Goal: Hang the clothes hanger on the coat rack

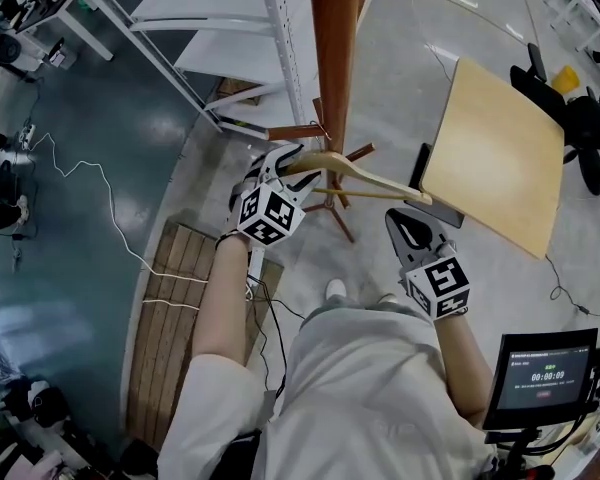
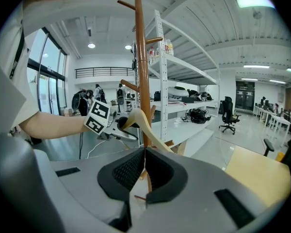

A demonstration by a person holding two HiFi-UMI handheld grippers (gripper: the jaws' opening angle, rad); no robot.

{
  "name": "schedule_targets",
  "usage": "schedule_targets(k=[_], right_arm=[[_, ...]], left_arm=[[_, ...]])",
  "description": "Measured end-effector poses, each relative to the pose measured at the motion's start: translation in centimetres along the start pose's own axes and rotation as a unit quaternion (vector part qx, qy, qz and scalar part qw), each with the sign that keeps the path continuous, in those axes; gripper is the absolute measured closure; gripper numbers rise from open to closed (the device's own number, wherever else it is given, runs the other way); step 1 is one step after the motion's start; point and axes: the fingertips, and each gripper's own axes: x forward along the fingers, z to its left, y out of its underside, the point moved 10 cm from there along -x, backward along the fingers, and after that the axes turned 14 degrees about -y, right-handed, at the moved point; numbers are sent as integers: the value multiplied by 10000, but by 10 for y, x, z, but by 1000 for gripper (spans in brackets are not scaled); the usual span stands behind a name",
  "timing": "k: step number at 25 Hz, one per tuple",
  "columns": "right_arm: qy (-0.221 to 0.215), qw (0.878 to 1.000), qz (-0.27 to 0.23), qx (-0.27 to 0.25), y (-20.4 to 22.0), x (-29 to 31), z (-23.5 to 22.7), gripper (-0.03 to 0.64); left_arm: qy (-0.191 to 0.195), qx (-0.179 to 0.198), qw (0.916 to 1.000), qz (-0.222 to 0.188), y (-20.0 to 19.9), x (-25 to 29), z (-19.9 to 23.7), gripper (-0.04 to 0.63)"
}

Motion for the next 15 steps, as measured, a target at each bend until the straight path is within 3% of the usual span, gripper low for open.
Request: schedule_targets(k=[15], right_arm=[[-130, 9999, -96, -43, -2, 1, 2, 604]], left_arm=[[-917, 796, 9923, 244, -21, -29, 9, 345]])
